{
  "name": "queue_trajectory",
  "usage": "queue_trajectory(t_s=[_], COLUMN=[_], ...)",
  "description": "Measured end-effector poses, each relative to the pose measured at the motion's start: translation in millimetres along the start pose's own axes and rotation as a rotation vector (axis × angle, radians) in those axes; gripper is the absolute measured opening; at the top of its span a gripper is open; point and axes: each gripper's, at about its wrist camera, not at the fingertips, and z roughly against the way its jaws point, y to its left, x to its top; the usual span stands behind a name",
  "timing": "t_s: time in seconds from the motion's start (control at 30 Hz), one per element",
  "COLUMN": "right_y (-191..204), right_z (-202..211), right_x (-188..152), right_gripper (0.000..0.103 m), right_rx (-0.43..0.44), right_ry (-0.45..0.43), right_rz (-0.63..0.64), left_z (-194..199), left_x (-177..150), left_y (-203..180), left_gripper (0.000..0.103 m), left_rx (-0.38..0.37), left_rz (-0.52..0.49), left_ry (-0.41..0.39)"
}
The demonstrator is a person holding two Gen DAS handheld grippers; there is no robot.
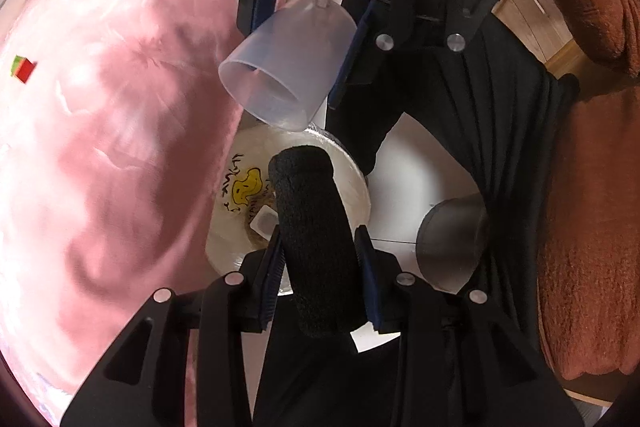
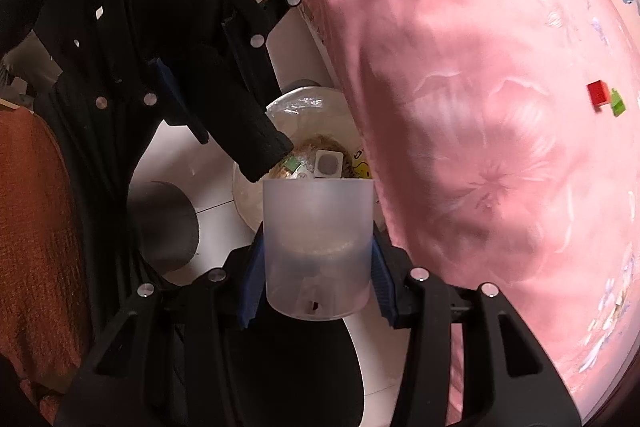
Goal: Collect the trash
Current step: 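Open both tools to drop the tube and cup into the bin, then move both tools back over the bed toward the red block and green lego brick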
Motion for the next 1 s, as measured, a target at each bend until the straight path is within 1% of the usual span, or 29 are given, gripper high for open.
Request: queue_trajectory(t_s=[0.13, 0.47, 0.5, 0.53, 0.57, 0.6, 0.63, 0.67, 0.7, 0.73, 0.77, 0.8, 0.83, 0.93, 1.0], right_y=[-5, -12, -12, -12, -13, -14, -15, -17, -20, -24, -25, -25, -25, -27, -25], right_z=[-9, -30, -32, -33, -34, -35, -35, -35, -35, -33, -33, -33, -33, -34, -34], right_x=[1, 1, 2, 2, 2, 2, 2, 3, 3, 2, 2, 1, 1, 0, -1], right_gripper=[0.047, 0.047, 0.047, 0.048, 0.052, 0.06, 0.066, 0.078, 0.079, 0.079, 0.082, 0.082, 0.082, 0.083, 0.083], right_rx=[0.018, 0.053, 0.059, 0.064, 0.065, 0.064, 0.061, 0.05, 0.051, 0.06, 0.051, 0.046, 0.048, 0.038, 0.033], right_ry=[0.009, 0.019, 0.02, 0.018, 0.011, 0.006, 0.003, -0.002, -0.007, -0.009, -0.011, -0.01, -0.007, 0.001, 0.006], right_rz=[-0.002, -0.013, -0.014, -0.017, -0.02, -0.027, -0.029, -0.035, -0.048, -0.063, -0.065, -0.066, -0.068, -0.075, -0.081], left_z=[-13, -27, -29, -31, -31, -31, -31, -31, -30, -29, -27, -27, -26, -23, -22], left_x=[-3, -6, -7, -7, -8, -8, -7, -8, -8, -7, -7, -7, -6, -5, -6], left_y=[5, 19, 20, 21, 22, 22, 24, 24, 24, 24, 25, 26, 25, 25, 24], left_gripper=[0.037, 0.037, 0.037, 0.038, 0.039, 0.041, 0.052, 0.062, 0.067, 0.076, 0.081, 0.083, 0.088, 0.092, 0.093], left_rx=[-0.012, -0.032, -0.024, -0.025, -0.026, -0.019, -0.01, -0.014, -0.015, 0.0, 0.005, -0.005, -0.005, -0.007, 0.001], left_rz=[0.006, 0.024, 0.025, 0.033, 0.036, 0.035, 0.045, 0.051, 0.05, 0.051, 0.062, 0.065, 0.064, 0.063, 0.06], left_ry=[0.016, 0.026, 0.024, 0.024, 0.023, 0.016, 0.008, 0.003, -0.002, -0.016, -0.024, -0.025, -0.025, -0.023, -0.02])
